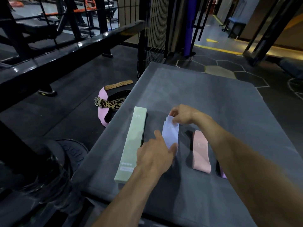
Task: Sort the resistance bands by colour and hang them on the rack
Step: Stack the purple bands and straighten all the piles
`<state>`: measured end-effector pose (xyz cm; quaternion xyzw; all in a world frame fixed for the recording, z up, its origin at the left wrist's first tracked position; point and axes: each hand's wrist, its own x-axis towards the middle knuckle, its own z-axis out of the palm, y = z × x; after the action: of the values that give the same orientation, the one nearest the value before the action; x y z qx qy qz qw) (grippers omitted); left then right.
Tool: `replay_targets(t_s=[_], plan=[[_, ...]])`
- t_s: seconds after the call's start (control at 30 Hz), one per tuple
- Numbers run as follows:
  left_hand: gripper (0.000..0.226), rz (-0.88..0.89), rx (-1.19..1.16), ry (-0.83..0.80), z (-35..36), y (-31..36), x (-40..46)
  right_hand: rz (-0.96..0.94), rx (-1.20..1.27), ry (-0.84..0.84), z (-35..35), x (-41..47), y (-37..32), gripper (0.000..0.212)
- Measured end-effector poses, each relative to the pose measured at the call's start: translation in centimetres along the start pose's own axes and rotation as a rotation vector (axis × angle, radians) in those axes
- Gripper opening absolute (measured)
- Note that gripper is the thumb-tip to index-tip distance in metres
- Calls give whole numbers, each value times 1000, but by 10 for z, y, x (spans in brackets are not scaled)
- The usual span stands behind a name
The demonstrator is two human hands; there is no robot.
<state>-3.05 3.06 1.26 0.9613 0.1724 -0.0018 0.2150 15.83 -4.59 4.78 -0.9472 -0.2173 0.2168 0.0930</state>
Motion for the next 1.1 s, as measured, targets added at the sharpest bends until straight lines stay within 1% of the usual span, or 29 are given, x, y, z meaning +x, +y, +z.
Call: replay_targets(t_s=[0.07, 0.1, 0.2, 0.3, 0.37, 0.47, 0.53, 0.63, 0.73, 0.83, 0.9, 0.97, 1.03, 1.1], plan=[[78, -5, 12, -32, 4, 2, -3, 18, 29, -23, 1, -3, -2, 31], [81, -10, 8, -32, 8, 2, -3, 29, 39, -30, 1, -6, -4, 30], [82, -35, -17, -2, 13, 4, -2, 59, 50, -30, 1, -10, -13, 28], [85, -36, -10, 18, 13, 9, -1, 100, 16, -30, 6, -10, -21, 41], [85, -33, 2, 12, 12, 11, -1, 97, -77, -4, 12, -9, -25, 45], [71, -17, 22, 37, 15, 11, -1, 96, -208, 77, 20, -8, -31, 36], [62, -4, 35, 56, 16, 11, 0, 102, -231, 110, 23, -7, -34, 31], [57, 22, 79, 68, 18, 11, 1, 112, -222, 124, 22, -6, -40, 25], [53, 31, 116, 72, 19, 12, 2, 152, -232, 122, 24, -3, -45, 27], [48, 10, 92, 13, 22, 12, 4, 146, -271, 139, 25, -3, -48, 20], [44, -1, 81, -20, 23, 12, 5, 138, -307, 148, 23, -6, -51, 28], [50, 8, 114, -10, 22, 11, 2, 136, -317, 158, 22, -8, -50, 33], [61, 26, 145, 0, 17, 12, -2, 136, -299, 166, 22, -11, -48, 37], [73, 22, 153, -32, 8, 14, -6, 138, -272, 167, 22, -14, -45, 42]])
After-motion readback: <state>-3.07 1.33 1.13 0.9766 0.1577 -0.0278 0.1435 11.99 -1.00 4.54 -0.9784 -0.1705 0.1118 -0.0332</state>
